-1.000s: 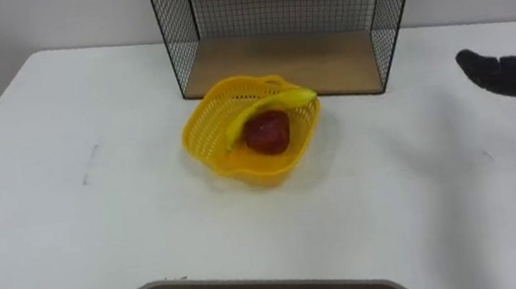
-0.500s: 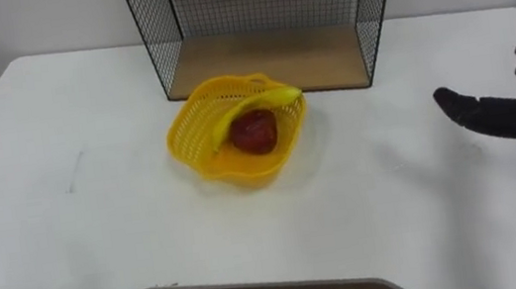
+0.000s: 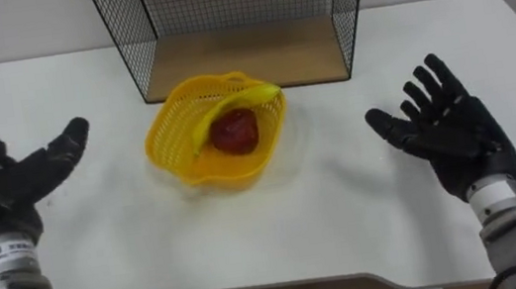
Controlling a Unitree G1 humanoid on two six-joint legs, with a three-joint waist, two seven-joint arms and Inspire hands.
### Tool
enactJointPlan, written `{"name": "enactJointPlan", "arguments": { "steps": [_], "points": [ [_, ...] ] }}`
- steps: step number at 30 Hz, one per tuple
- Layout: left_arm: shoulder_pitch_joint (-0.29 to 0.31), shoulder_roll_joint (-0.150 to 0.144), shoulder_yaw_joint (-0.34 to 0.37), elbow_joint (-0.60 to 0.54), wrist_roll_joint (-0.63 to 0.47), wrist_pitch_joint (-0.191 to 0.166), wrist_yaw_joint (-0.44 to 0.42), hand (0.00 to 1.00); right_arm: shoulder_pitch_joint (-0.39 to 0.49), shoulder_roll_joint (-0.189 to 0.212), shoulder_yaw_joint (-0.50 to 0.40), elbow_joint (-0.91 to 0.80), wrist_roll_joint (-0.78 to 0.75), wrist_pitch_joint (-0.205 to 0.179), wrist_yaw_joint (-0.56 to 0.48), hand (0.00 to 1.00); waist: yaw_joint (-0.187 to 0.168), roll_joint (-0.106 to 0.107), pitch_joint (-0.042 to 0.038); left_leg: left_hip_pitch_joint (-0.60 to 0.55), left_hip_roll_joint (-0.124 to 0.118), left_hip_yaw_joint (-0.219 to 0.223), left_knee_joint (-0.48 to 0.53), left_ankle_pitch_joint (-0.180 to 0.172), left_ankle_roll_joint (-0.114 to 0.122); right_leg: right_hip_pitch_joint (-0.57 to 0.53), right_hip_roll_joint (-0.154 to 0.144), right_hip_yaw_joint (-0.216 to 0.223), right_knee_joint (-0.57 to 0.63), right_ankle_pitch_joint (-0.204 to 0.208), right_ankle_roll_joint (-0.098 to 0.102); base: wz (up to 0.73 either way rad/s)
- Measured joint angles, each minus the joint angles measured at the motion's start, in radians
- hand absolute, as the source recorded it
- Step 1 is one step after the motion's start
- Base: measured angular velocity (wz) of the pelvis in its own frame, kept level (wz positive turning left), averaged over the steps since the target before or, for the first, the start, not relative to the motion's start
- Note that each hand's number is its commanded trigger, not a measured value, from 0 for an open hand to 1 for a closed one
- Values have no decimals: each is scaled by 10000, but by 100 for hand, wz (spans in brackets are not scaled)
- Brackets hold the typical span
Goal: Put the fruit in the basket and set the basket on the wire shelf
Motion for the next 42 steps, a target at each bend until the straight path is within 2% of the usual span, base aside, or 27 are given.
{"name": "enactJointPlan", "arguments": {
  "steps": [4,11,15,20,23,28,39,42],
  "points": [
    [-193,-15,-616,551,-10,33,-1516,0,-193,304,211,43,400,0,710,0,-64,6,4,-17,3,1,-4,-1,3,-21,-2,-3,0,3,-4,-1],
    [-224,-18,-742,952,11,114,-3055,0,-590,353,451,585,388,-14,1397,0,-262,-12,15,-11,0,8,-6,-1,2,-20,0,3,-21,5,-9,0],
    [-226,-200,-846,1338,49,116,-3404,0,-590,388,540,632,377,-23,1509,0,-270,-18,20,-5,-3,22,-7,-1,1,-17,0,17,-36,6,-9,0],
    [-231,-293,-1022,1691,50,195,-3665,0,-694,385,928,1318,313,-121,1583,0,-283,0,42,-10,2,31,20,-17,5,-17,1,38,-34,6,-10,0],
    [-232,-296,-1022,1691,79,229,-3908,0,-696,395,986,1335,47,-122,1646,0,-251,77,89,-1,7,80,17,-26,10,-27,0,91,-33,7,-12,-3],
    [-232,-301,-1110,1692,385,302,-4091,0,-714,390,1252,1335,-480,-122,1692,0,-260,85,89,8,41,134,-7,-24,7,-60,12,119,-30,14,-23,-3],
    [-276,-273,-979,1736,665,308,-4250,0,-714,335,1245,1336,-571,-124,1698,0,-249,83,85,55,79,255,-24,-24,5,-85,22,218,-17,23,-38,-3],
    [-506,-268,-977,1687,670,327,-4263,0,-715,325,1250,1336,-591,-134,1699,0,-254,87,82,-35,101,236,48,-26,5,-135,35,184,4,35,-56,0]
  ]
}}
